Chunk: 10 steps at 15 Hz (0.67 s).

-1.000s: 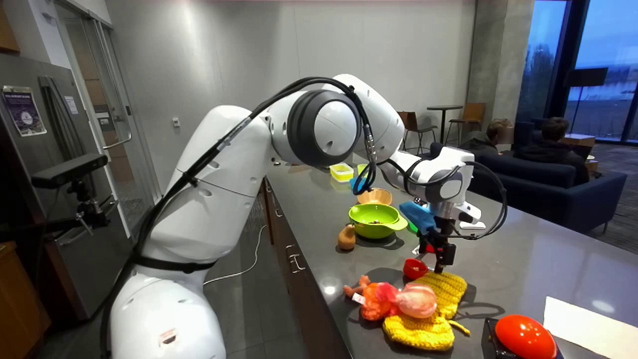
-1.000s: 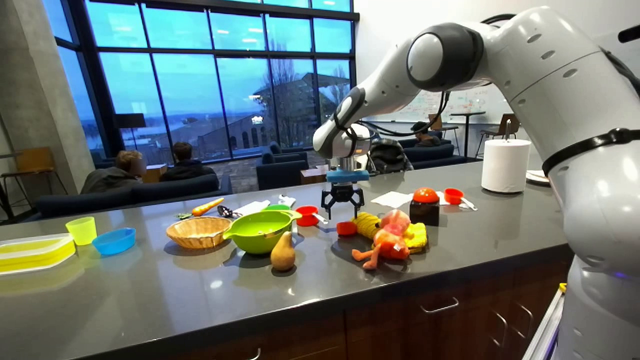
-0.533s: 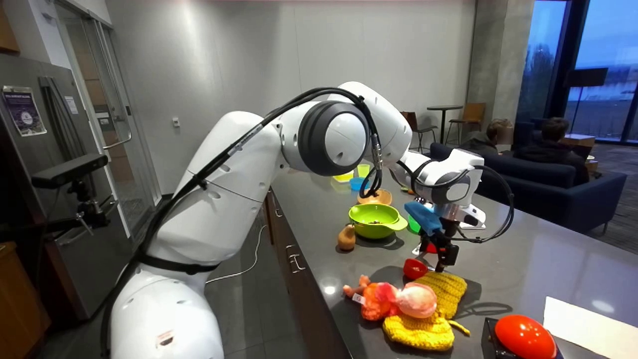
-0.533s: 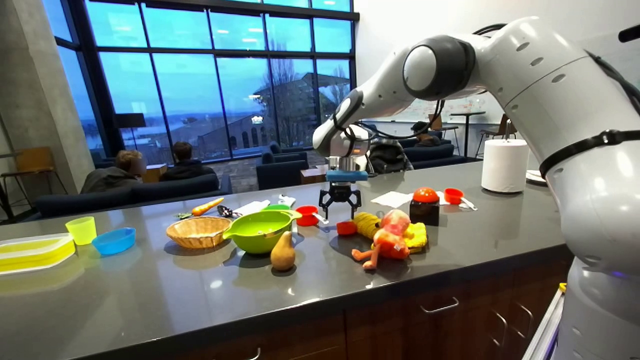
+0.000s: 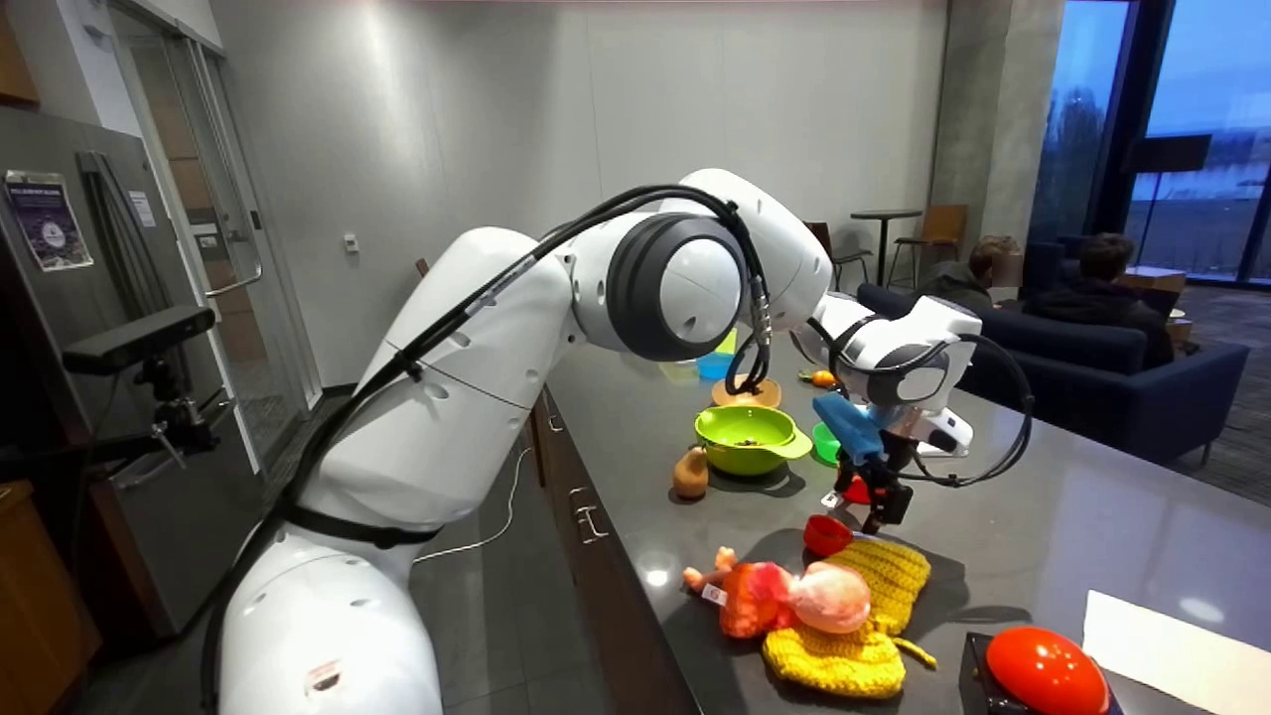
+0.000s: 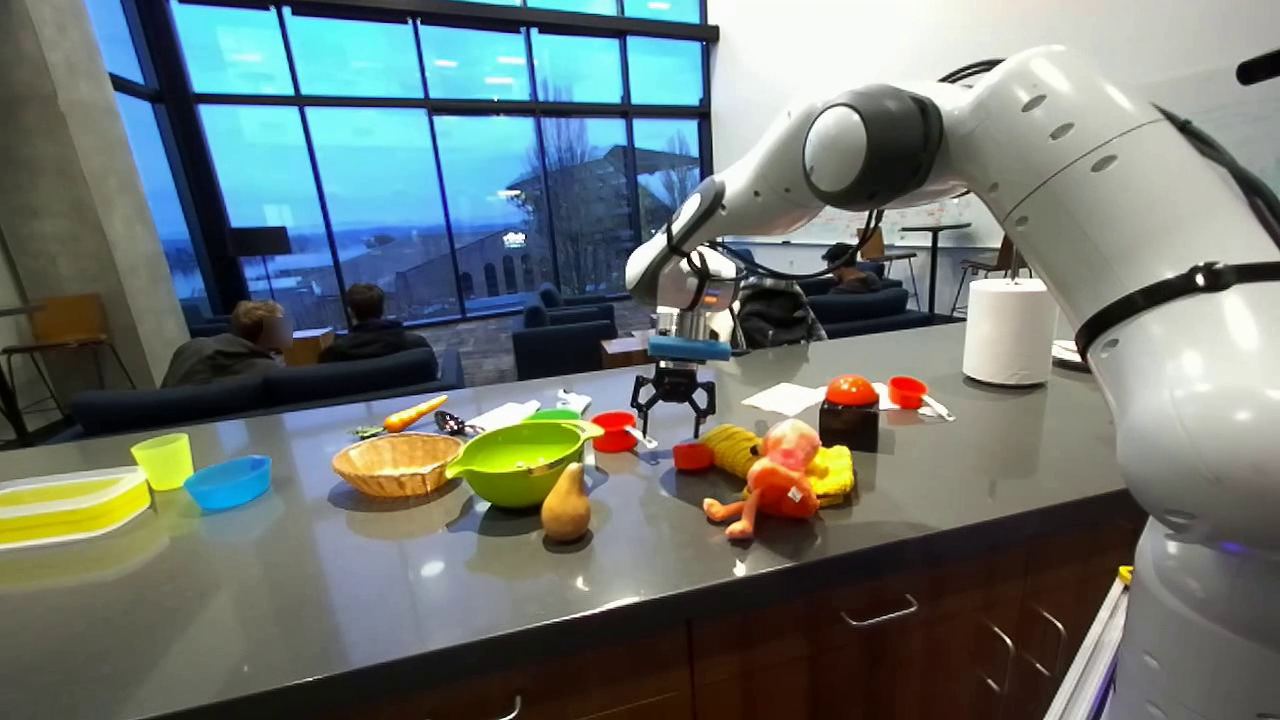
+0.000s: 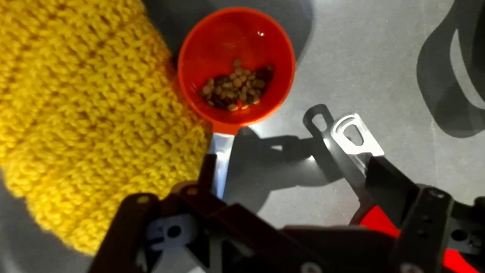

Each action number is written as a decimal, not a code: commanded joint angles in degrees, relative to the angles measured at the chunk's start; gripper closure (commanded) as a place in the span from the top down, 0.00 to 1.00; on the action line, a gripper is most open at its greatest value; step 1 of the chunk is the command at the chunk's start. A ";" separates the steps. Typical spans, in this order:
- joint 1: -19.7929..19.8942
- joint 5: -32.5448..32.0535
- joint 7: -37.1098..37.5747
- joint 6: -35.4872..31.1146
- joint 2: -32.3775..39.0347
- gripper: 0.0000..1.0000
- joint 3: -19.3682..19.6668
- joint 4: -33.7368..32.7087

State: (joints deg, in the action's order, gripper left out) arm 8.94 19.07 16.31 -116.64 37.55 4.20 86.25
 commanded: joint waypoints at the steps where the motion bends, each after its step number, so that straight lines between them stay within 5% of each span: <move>1: 1.82 4.21 -0.16 0.92 0.90 1.00 -1.21 -0.75; 10: 3.63 6.44 0.43 0.00 -0.79 1.00 -0.08 3.18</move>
State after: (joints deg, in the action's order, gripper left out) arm 11.80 24.03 16.50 -116.64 38.21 4.09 87.14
